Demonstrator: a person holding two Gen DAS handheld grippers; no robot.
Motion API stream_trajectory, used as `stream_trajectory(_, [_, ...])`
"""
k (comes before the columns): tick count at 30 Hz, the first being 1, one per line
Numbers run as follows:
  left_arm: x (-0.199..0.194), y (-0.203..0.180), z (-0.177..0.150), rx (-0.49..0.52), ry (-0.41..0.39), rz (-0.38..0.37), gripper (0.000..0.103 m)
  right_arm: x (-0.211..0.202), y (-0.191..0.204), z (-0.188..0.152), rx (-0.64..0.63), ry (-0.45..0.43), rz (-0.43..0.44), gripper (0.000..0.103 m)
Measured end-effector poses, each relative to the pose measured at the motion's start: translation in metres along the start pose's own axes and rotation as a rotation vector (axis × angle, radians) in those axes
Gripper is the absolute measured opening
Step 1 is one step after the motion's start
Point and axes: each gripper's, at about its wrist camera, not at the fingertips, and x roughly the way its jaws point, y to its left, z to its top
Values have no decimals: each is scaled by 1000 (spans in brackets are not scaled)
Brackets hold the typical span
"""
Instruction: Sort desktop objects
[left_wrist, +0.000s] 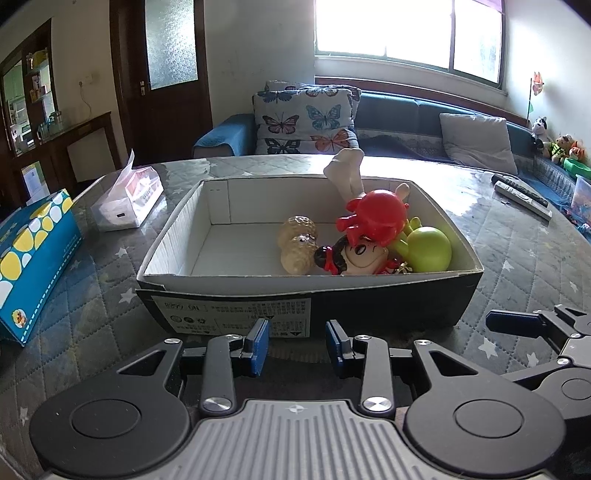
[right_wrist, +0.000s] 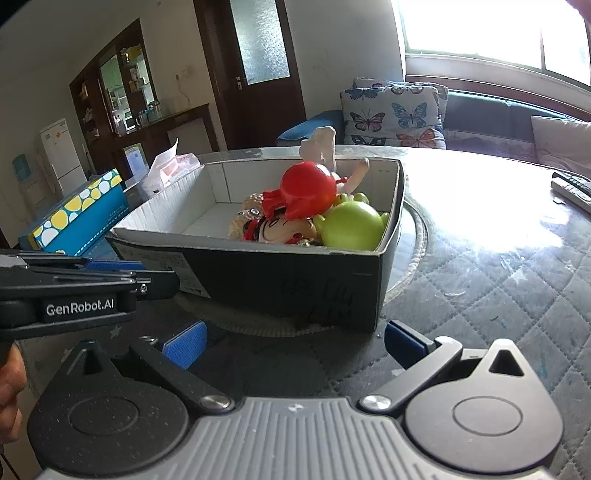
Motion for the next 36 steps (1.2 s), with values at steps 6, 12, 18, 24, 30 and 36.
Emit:
stream_trajectory(6, [6, 2, 5, -4, 10, -1, 37, 4, -1, 7, 1, 2, -15, 103])
stream_trajectory(12, [11, 5, 8, -5, 21, -4, 37, 9, 0, 12, 3, 14, -26, 103])
stream_trajectory(18, [18, 6, 11, -6, 37, -8, 37, 13, 2, 16, 1, 26, -43, 103])
stream_trajectory(24, [23, 7, 13, -11, 53, -11, 37, 16, 4, 19, -7, 35, -49, 103])
stream_trajectory(30, [27, 10, 14, -24, 67, -16, 37, 18, 6, 21, -21, 36, -58, 103])
stream_trajectory(36, [29, 10, 15, -18, 69, -16, 35, 20, 5, 21, -13, 40, -59, 103])
